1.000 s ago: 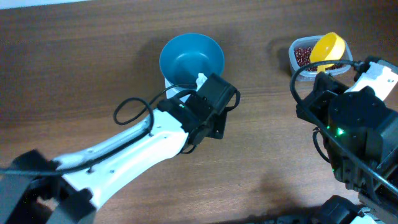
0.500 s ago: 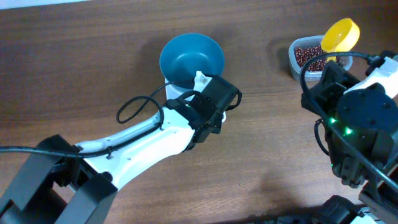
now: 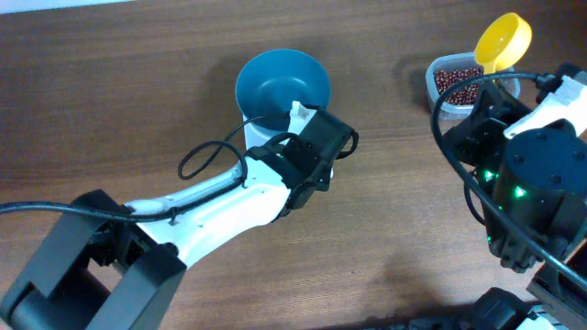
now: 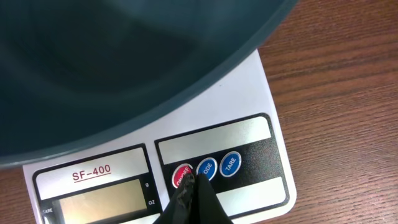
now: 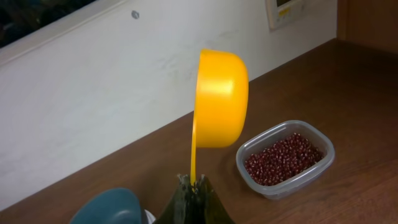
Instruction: Scoop item into bowl and weigh 50g on scale
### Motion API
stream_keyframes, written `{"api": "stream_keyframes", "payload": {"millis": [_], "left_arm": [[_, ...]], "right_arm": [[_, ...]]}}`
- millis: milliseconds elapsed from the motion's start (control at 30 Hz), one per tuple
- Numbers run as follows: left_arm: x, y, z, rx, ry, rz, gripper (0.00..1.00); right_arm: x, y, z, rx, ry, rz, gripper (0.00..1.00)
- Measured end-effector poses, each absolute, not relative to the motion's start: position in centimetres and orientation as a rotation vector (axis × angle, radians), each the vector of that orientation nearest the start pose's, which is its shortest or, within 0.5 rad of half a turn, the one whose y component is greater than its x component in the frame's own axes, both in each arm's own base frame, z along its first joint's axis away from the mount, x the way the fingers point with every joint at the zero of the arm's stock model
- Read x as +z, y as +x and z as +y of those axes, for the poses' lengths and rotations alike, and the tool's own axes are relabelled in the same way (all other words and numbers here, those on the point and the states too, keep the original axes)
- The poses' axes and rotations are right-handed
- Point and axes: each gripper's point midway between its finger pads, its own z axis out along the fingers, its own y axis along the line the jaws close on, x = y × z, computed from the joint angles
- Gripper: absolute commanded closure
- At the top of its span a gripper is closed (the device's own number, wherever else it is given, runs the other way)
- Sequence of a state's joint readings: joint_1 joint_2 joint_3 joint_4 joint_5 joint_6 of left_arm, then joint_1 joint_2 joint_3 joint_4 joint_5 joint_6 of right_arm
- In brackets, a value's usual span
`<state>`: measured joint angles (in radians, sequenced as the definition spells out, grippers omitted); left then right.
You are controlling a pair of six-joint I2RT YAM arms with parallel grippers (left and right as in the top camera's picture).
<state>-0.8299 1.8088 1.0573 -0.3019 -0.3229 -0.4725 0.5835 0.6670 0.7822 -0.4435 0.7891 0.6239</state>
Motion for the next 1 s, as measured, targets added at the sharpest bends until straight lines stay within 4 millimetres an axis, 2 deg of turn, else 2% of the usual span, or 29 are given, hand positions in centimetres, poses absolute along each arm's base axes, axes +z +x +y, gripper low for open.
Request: {"api": "stream_keyframes", "payload": {"millis": [400,1000], "left_arm": [[3.1,32.2,-26.4,-0.040,0.341,2.551,1.00],[2.3,32.7,-26.5,-0.041,0.333,2.549,1.00]], "right_arm": [[30.1,26.3,2.7,0.093,0.530,1.722,0.96],[30.1,26.3,2.7,0.093,0.530,1.722,0.96]]}}
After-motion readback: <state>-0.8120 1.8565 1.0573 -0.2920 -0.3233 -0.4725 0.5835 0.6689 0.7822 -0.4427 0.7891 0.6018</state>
